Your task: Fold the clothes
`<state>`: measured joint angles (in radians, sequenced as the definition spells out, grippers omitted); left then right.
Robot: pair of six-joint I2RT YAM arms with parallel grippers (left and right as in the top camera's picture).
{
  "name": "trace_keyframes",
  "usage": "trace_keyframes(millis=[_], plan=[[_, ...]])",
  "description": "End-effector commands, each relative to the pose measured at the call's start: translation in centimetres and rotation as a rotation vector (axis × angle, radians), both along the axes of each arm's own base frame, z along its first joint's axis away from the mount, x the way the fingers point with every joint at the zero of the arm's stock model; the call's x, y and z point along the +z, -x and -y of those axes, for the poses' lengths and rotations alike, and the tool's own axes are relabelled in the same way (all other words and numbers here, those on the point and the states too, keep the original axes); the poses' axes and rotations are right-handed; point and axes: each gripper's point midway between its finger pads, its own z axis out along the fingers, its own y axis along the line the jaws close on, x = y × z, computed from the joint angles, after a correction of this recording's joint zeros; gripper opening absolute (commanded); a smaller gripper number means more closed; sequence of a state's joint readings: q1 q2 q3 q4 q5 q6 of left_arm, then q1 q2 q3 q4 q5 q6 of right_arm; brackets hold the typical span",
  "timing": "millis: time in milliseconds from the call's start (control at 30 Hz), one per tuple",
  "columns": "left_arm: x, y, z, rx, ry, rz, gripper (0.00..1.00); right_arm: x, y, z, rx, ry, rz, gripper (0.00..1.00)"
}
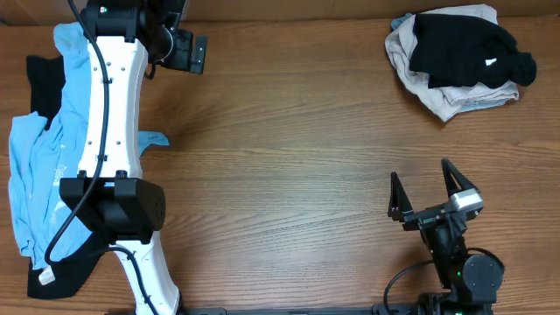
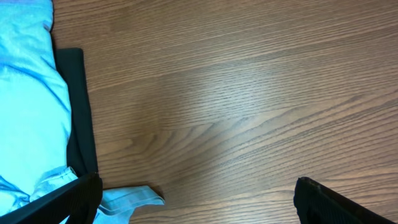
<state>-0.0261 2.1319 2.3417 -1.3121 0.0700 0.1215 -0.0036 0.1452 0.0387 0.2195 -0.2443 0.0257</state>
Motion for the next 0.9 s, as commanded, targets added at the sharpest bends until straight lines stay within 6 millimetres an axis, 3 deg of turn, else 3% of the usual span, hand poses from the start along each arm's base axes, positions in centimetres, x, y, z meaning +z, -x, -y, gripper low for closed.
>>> trace_keyframes(millis=[0,133,333,400,867], plan=[[-0.5,0.0,0.0,0.015,0.008,-0.012,1.0,-1.4,0.0,0.2,-0.018,-0.004,-0.024,1.0],[-0.5,0.0,0.1,0.014,0.008,-0.012,1.0,-2.4,0.0,0.3,-0.022,-0.005,-0.065,1.0],[-0.5,0.0,0.0,0.015,0.008,-0.012,1.0,-5.7,0.3,0.3,-0.023,-0.003,-0.2,1.0],[-0.5,0.0,0.0,0.015,0.008,-0.012,1.0,-4.9,0.4,0.3,-0.025,-0.003,-0.164,1.0],[-0.5,0.0,0.0,0.015,0.008,-0.012,1.0,-5.0,0.4,0.3,-0.025,-0.003,-0.169,1.0]])
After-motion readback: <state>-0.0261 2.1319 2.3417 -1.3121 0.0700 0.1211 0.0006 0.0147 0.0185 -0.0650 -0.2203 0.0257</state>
